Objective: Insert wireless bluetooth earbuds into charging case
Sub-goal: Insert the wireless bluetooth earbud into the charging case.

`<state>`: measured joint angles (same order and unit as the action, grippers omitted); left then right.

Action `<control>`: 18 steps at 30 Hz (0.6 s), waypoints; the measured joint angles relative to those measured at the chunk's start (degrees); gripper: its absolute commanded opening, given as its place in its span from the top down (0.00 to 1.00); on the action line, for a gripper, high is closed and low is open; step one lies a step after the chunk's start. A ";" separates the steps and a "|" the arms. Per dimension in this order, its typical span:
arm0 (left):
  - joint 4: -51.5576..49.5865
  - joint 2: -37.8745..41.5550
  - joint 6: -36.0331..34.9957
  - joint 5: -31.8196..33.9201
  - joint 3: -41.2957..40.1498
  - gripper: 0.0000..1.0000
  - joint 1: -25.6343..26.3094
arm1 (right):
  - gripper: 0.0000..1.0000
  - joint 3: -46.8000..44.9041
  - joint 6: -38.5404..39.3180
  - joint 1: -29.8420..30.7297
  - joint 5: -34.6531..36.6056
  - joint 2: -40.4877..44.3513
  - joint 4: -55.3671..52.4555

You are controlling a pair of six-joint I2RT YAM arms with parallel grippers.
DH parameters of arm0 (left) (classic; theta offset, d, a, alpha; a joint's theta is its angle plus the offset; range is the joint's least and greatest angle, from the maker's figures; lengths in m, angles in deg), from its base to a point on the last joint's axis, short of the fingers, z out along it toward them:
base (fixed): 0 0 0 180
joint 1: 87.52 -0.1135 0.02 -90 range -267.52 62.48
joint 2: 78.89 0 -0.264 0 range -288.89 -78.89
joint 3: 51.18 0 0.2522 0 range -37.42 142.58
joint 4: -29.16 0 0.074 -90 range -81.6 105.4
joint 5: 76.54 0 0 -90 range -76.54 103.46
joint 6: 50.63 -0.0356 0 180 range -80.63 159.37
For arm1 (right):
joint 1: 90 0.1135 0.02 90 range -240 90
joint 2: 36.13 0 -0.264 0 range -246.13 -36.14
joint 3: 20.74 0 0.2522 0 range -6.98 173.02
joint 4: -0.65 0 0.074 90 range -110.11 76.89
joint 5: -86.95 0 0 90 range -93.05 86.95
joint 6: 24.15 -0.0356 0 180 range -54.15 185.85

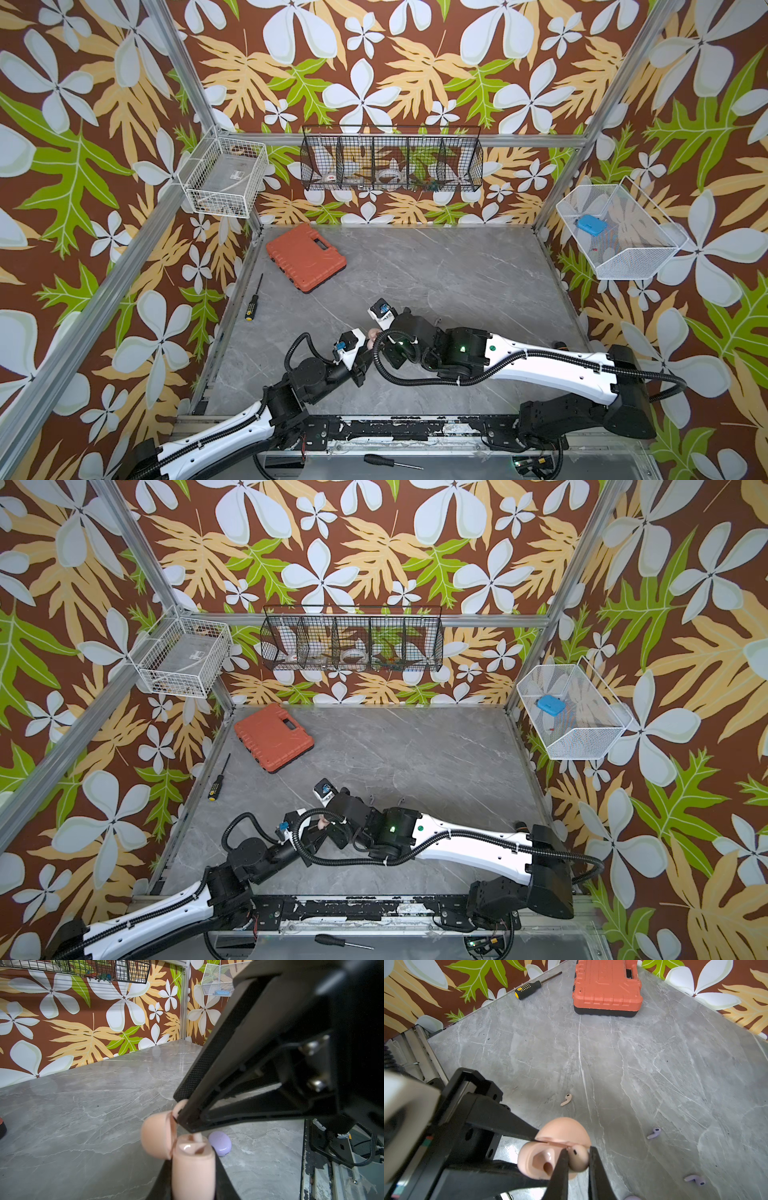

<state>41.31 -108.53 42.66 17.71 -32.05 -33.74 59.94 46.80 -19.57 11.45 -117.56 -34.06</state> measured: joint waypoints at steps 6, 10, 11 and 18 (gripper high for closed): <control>0.00 0.31 -0.04 0.44 -0.17 1.00 0.00 | 0.84 -0.09 -0.02 0.02 -0.72 0.11 0.42; 0.02 0.46 -0.07 1.25 -0.22 1.00 0.00 | 0.83 -0.22 -0.02 0.11 -1.57 0.11 0.90; 0.04 0.52 -0.09 1.46 -0.24 1.00 0.00 | 0.83 -0.22 -0.02 0.13 -2.01 0.11 0.92; 0.00 1.11 -0.48 1.77 -0.44 1.00 0.00 | 0.82 -0.31 -0.04 0.13 -2.03 -0.04 1.46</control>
<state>41.31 -107.42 42.18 19.48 -32.49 -33.74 59.63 46.76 -19.43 9.42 -117.61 -32.60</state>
